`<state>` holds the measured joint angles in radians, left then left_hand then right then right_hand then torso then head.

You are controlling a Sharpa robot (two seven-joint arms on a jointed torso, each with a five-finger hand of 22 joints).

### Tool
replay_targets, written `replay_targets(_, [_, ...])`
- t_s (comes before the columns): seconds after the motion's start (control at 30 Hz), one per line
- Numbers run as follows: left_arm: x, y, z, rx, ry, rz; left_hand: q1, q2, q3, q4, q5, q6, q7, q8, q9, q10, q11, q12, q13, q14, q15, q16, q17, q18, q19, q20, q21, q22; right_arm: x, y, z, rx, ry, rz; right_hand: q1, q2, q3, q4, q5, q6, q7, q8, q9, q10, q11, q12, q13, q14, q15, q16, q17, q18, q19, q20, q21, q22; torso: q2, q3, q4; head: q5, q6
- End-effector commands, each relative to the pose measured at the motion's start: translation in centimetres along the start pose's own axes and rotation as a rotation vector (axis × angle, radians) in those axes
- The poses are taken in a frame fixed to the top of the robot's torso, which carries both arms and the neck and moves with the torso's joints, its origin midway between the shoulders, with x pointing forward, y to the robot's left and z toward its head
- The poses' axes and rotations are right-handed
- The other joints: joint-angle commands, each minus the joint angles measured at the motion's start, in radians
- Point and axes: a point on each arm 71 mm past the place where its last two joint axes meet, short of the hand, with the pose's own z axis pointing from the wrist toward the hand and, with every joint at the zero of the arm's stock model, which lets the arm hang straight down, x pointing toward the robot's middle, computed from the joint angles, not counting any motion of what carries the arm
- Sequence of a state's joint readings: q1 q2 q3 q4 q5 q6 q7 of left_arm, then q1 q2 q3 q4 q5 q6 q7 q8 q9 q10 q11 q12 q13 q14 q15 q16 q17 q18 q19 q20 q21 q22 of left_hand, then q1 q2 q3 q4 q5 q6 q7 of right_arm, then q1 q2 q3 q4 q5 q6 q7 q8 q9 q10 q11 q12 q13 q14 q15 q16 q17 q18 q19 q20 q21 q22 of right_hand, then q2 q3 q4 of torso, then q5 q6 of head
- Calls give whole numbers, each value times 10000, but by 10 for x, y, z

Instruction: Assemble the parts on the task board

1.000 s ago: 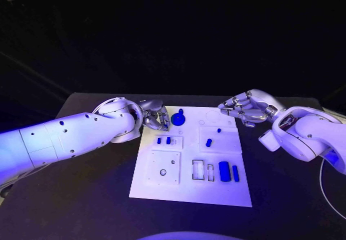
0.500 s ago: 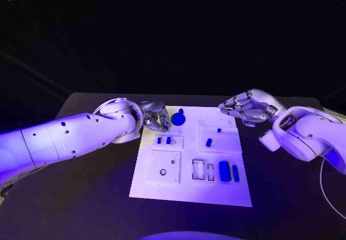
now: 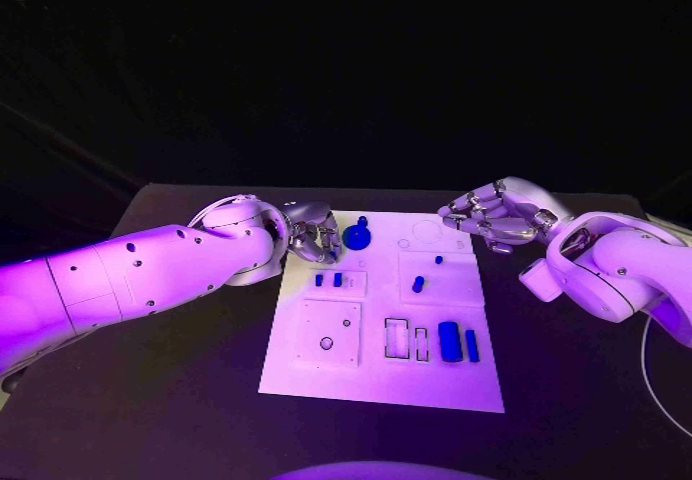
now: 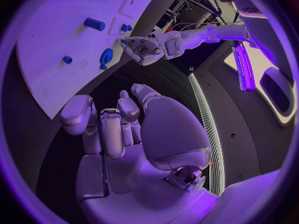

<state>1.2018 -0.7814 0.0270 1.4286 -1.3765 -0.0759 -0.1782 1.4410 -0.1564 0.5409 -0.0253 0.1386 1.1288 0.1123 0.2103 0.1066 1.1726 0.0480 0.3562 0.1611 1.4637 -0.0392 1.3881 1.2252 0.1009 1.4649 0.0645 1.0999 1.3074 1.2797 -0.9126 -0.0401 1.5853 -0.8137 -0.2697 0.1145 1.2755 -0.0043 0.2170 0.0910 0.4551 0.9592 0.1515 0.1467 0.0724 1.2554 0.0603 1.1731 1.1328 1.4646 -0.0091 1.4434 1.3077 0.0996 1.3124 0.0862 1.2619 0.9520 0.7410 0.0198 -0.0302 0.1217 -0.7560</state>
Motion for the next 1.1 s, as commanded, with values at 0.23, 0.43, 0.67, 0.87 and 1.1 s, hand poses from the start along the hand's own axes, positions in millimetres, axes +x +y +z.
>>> replay_targets(0.23, [2,-1,2,72,233,156,-10,77,23,-42,20,51,33,-11,14,172,-80,10,16,305,7,4,-21,-136,30,-33,-45,387,1,1,0,-119,55,-58,32,-37,42,-3,40,-74,10,32,-10,-47,16,29,9,633,-76,-60,672,164,-15,-6,-52,-2,-1,2,5,-8,-13])
replay_targets(0.43, [4,-2,3,65,363,176,-10,77,23,-42,20,51,33,-11,14,172,-80,10,16,305,7,4,-21,-136,30,-33,-45,387,1,2,0,-130,63,-55,32,-37,42,-3,40,-74,10,32,-10,-47,16,29,9,633,-76,-60,672,164,-15,-6,-52,-2,-1,0,-4,4,-20])
replay_targets(0.67, [5,0,3,-32,473,202,-26,81,21,-45,9,69,34,-12,18,187,-80,6,25,302,9,2,-25,-135,24,-30,-56,387,1,2,0,-126,65,-51,32,-37,42,-3,40,-74,10,32,-10,-47,16,29,9,633,-76,-60,672,164,-15,-6,-52,-2,3,3,3,-10,-42])
replay_targets(0.87, [6,-2,4,2,474,243,-31,82,20,-45,5,73,34,-12,19,191,-80,4,27,300,10,2,-27,-136,24,-30,-53,389,2,2,1,-137,75,-46,32,-37,42,-3,40,-74,10,32,-10,-47,16,29,9,633,-76,-60,672,164,-15,-6,-52,-2,-2,1,0,-10,-39])
replay_targets(1.1, [7,-2,6,-33,443,244,-77,86,19,-48,-14,28,49,-66,7,158,-65,-48,35,287,20,-3,-33,-122,-3,-21,-134,361,2,2,1,-138,84,-44,32,-37,42,-3,40,-74,10,32,-10,-47,16,29,9,633,-76,-60,672,164,-15,-6,-52,-2,3,2,-11,-21,-35])
